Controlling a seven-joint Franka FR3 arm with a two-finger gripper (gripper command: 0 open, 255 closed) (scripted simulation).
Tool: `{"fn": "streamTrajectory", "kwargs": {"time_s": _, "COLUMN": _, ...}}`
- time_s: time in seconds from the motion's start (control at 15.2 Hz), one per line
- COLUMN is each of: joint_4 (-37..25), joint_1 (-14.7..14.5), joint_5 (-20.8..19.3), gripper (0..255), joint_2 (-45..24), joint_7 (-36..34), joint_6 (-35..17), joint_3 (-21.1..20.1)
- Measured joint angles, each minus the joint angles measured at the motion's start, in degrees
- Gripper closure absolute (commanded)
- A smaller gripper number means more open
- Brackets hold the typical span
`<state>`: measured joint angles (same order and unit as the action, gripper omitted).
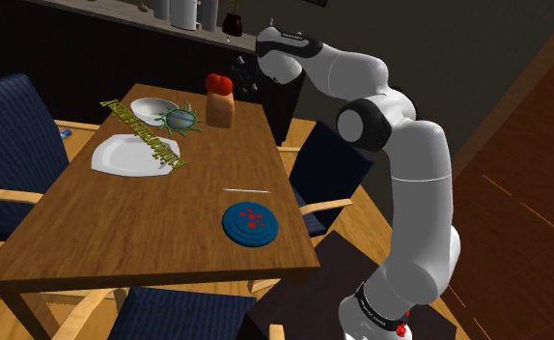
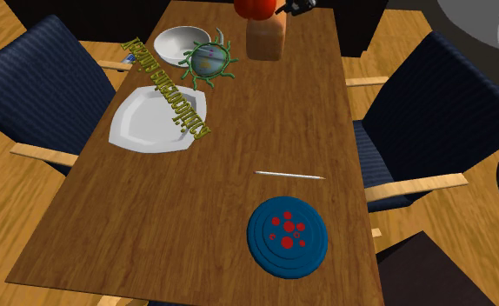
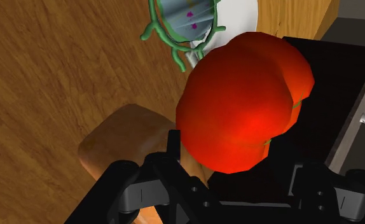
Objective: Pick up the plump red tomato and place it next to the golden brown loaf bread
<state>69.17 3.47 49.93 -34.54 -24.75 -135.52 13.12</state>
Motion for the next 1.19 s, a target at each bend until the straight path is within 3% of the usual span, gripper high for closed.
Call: {"fn": "streamTrajectory", "kwargs": {"time_s": 1.19, "joint_4": 6.8, "joint_1": 1.3, "joint_5": 6.8, "gripper": 255, "joint_2": -3.1, "joint_7": 10.1, "joint_6": -8.0, "joint_3": -3.8}}
